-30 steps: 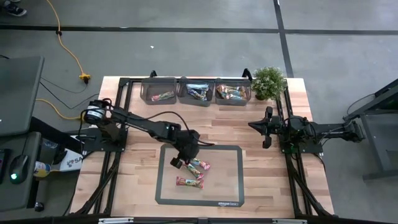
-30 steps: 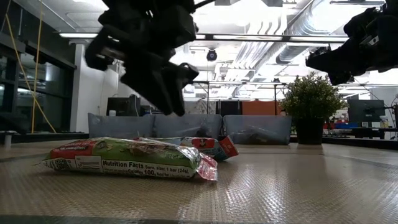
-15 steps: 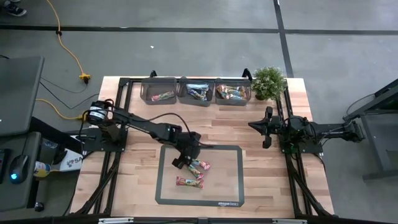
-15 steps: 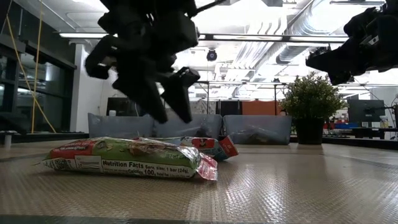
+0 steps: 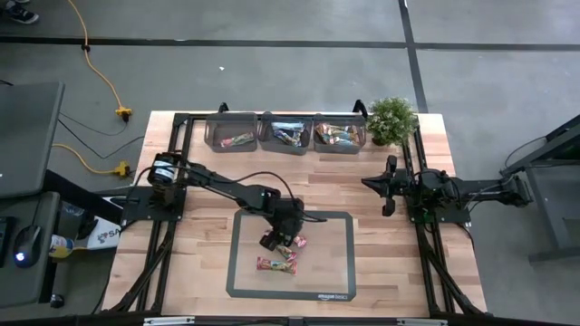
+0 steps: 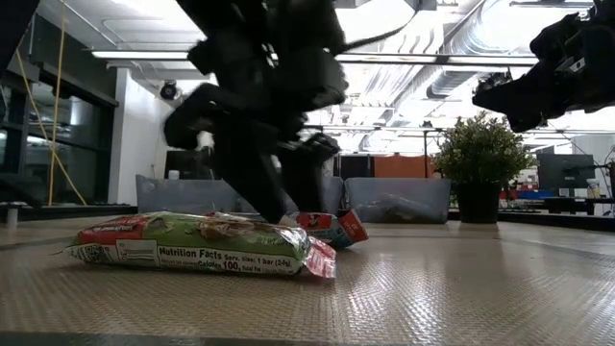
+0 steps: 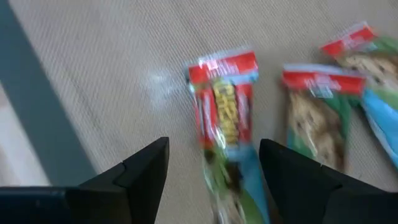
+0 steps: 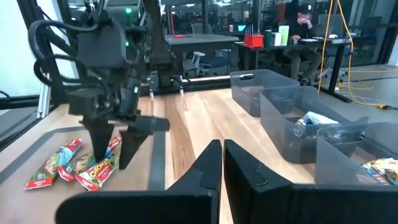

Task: Pick and place Granola Bars by type
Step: Put the red granola bar into the left black bin

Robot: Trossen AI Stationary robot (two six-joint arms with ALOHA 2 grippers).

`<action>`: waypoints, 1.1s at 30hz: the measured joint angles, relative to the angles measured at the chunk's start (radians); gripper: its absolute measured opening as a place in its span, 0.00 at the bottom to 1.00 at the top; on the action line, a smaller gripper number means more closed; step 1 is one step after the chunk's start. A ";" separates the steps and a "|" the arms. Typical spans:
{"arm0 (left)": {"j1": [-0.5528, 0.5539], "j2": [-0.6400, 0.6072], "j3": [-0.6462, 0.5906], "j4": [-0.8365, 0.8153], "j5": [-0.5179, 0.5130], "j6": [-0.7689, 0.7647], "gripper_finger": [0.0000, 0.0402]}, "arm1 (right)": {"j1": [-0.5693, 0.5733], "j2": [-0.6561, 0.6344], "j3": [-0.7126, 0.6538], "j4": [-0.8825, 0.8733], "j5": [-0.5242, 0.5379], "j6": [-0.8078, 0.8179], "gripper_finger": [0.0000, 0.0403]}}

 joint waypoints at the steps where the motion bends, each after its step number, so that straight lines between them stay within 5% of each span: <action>1: 0.000 0.010 0.009 0.000 0.008 0.000 0.61 | 0.000 0.002 0.000 0.001 0.001 0.000 0.00; 24: 0.000 0.081 0.029 -0.038 0.045 -0.086 0.61 | 0.000 0.004 0.000 -0.003 0.000 0.000 0.00; 33: 0.000 0.082 0.027 -0.033 0.039 -0.117 0.45 | 0.000 0.004 0.000 -0.003 0.001 0.000 0.00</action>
